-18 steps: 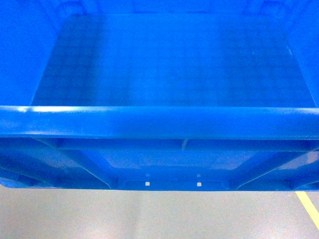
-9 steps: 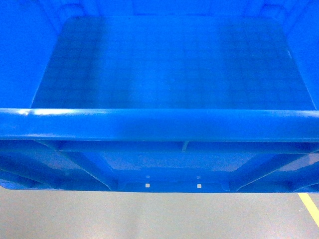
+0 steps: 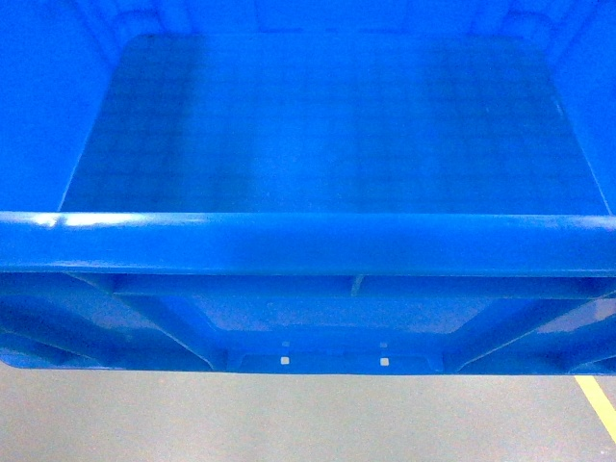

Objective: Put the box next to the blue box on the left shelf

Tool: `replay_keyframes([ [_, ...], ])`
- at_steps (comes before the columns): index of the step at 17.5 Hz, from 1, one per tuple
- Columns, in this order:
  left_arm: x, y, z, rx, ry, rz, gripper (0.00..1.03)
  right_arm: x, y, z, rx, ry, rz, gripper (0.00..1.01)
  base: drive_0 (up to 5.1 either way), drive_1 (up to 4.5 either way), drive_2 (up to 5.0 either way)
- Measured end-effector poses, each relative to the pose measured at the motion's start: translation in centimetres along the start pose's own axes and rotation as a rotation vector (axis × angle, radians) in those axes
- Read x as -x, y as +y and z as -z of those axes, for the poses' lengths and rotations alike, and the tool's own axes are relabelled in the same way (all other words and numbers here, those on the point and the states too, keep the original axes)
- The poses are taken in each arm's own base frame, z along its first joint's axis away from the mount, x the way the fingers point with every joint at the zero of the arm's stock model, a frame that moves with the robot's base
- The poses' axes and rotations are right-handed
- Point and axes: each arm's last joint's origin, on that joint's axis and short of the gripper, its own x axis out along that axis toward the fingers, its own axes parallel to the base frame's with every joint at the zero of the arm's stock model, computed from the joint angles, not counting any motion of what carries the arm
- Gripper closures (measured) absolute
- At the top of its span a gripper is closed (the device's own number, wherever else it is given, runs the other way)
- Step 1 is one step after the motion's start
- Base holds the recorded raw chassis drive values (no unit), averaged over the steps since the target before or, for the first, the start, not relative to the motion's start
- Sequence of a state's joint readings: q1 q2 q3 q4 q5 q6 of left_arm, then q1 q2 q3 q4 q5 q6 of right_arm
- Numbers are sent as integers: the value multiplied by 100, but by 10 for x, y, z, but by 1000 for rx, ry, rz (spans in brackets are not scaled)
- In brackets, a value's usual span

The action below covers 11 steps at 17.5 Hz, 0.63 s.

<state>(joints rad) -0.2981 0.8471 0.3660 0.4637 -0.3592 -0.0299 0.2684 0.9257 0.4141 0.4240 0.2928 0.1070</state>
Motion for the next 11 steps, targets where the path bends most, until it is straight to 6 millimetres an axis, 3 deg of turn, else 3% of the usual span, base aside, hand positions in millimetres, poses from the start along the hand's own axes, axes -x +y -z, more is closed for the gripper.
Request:
replay_keyframes([
  [11, 0, 0, 0, 0, 1, 0, 92, 0, 0, 0, 0, 1, 1, 93, 8, 420, -404],
])
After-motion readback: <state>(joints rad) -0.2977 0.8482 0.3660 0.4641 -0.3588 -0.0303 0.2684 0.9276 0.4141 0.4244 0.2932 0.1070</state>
